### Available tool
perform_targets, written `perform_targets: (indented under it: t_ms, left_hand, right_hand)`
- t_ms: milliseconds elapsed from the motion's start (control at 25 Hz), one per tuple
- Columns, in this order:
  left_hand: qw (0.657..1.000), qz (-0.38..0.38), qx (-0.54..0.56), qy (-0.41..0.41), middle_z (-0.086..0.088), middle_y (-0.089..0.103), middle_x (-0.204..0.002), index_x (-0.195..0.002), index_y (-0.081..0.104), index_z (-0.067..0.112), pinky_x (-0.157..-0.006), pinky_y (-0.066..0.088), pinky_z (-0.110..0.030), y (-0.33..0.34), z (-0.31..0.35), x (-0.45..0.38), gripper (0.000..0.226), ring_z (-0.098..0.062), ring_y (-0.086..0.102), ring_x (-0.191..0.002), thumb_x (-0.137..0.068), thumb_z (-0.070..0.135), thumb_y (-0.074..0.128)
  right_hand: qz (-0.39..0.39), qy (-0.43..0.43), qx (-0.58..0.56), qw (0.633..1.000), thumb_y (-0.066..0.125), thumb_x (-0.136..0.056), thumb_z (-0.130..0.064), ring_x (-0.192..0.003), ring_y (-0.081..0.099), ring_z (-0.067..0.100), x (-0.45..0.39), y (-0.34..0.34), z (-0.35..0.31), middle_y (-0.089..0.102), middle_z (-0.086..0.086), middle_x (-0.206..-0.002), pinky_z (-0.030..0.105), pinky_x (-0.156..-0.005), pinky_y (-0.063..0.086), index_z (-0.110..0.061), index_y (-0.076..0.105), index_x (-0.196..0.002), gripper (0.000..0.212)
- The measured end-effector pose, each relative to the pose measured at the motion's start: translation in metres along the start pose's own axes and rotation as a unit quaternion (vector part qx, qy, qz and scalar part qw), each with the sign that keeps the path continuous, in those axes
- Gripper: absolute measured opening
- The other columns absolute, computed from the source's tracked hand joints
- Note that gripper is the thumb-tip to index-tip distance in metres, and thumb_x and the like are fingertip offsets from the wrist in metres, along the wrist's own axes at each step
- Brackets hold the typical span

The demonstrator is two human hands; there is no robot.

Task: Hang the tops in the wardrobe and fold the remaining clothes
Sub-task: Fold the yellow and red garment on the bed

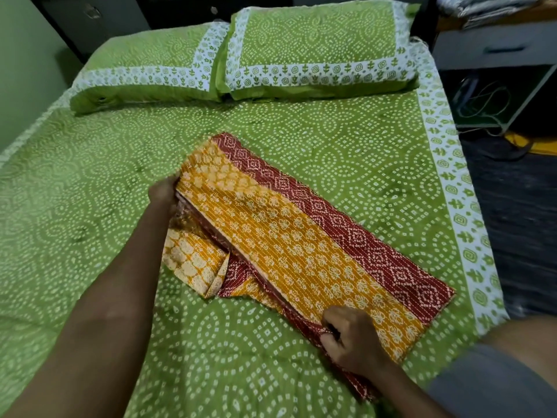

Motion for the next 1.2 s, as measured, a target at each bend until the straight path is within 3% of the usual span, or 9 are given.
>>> perform_targets:
  t_ms: [160, 280, 440, 560, 720, 800, 920, 1040, 1200]
  left_hand:
    - [0.992, 0.001, -0.037, -0.123, -0.001, 0.050, -0.058, -0.068, 0.050, 0.012, -0.030, 0.037, -0.015, -0.030, -0.071, -0.012, 0.025, -0.012, 0.047, -0.043, -0.092, 0.011, 0.057]
    - [0.988, -0.047, -0.077, -0.125, 0.000, 0.046, -0.071, -0.069, 0.052, 0.015, -0.046, 0.041, -0.026, -0.014, -0.065, -0.003, 0.024, -0.015, 0.045, -0.052, -0.093, 0.017, 0.054]
    - [0.982, -0.083, -0.107, -0.135, 0.000, 0.056, -0.070, -0.072, 0.054, 0.018, -0.062, 0.046, -0.034, 0.007, -0.051, 0.007, 0.026, -0.024, 0.051, -0.059, -0.088, 0.037, 0.061]
    - [0.990, -0.088, -0.046, -0.101, -0.001, 0.063, -0.055, -0.083, 0.058, 0.012, -0.057, 0.056, -0.028, 0.025, -0.027, 0.001, 0.015, -0.015, 0.060, -0.043, -0.089, 0.025, 0.063]
    - [0.981, -0.187, 0.028, -0.046, 0.004, 0.062, -0.054, -0.078, 0.059, 0.010, -0.052, 0.051, -0.017, 0.079, 0.032, 0.019, 0.015, -0.006, 0.056, -0.046, -0.092, 0.012, 0.057]
    - [0.972, -0.217, 0.084, -0.012, -0.001, 0.067, -0.063, -0.079, 0.060, 0.006, -0.062, 0.055, -0.021, 0.090, 0.060, 0.030, 0.013, -0.010, 0.064, -0.058, -0.092, 0.007, 0.055]
    - [0.973, -0.188, 0.136, -0.012, -0.002, 0.069, -0.069, -0.082, 0.061, 0.010, -0.069, 0.054, -0.027, 0.061, 0.063, 0.019, 0.015, -0.014, 0.065, -0.069, -0.094, 0.012, 0.052]
    - [0.989, -0.104, -0.001, -0.101, 0.000, 0.057, -0.070, -0.076, 0.054, 0.015, -0.060, 0.051, -0.026, 0.001, -0.006, 0.005, 0.024, -0.011, 0.058, -0.053, -0.098, 0.020, 0.046]
    - [0.983, -0.047, 0.010, -0.178, 0.001, 0.057, -0.074, -0.074, 0.055, 0.013, -0.056, 0.052, -0.021, -0.041, -0.060, -0.005, 0.021, -0.010, 0.054, -0.065, -0.089, 0.026, 0.062]
  right_hand:
    - [-0.083, -0.048, 0.071, 0.993, 0.043, -0.068, -0.032, -0.047, 0.048, -0.003, 0.010, 0.026, -0.007, 0.055, -0.016, -0.060, 0.012, -0.041, 0.044, -0.033, 0.046, -0.096, 0.028]
    - [-0.099, -0.075, 0.145, 0.982, 0.043, -0.068, -0.040, -0.047, 0.047, -0.006, 0.013, 0.037, -0.008, 0.056, -0.019, -0.062, 0.009, -0.041, 0.039, -0.033, 0.046, -0.120, 0.053]
    - [-0.059, -0.092, 0.179, 0.978, 0.039, -0.066, -0.043, -0.047, 0.049, -0.008, 0.012, 0.031, -0.012, 0.058, -0.022, -0.059, 0.014, -0.046, 0.047, -0.032, 0.050, -0.115, 0.052]
    - [-0.022, -0.101, 0.198, 0.975, 0.035, -0.065, -0.042, -0.044, 0.045, -0.010, 0.009, 0.021, -0.022, 0.055, -0.023, -0.054, 0.013, -0.047, 0.048, -0.033, 0.046, -0.113, 0.050]
    - [0.000, -0.095, 0.229, 0.969, 0.035, -0.065, -0.042, -0.048, 0.023, -0.006, 0.007, 0.012, -0.022, 0.052, -0.023, -0.052, 0.010, -0.048, 0.045, -0.033, 0.044, -0.115, 0.051]
    - [0.002, -0.087, 0.221, 0.971, 0.042, -0.064, -0.043, -0.051, 0.022, -0.007, 0.008, 0.010, -0.019, 0.052, -0.023, -0.053, 0.011, -0.049, 0.047, -0.031, 0.045, -0.117, 0.054]
    - [-0.012, -0.076, 0.200, 0.977, 0.043, -0.065, -0.043, -0.046, 0.030, -0.008, 0.007, 0.015, -0.017, 0.054, -0.023, -0.056, 0.011, -0.050, 0.048, -0.031, 0.045, -0.118, 0.054]
    - [-0.036, -0.068, 0.197, 0.977, 0.037, -0.067, -0.043, -0.045, 0.043, -0.009, 0.008, 0.022, -0.014, 0.056, -0.022, -0.058, 0.008, -0.047, 0.044, -0.032, 0.046, -0.116, 0.051]
    - [-0.030, -0.076, 0.180, 0.980, 0.041, -0.068, -0.049, -0.053, 0.045, -0.007, 0.010, 0.023, -0.014, 0.058, -0.019, -0.065, 0.011, -0.048, 0.046, -0.027, 0.059, -0.110, 0.050]
Point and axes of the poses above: each hand's wrist, its own x-axis away from the middle knuckle, its own y-axis out of the palm, z = x × y, the point moved 10 cm from there along -x, towards the middle knuckle
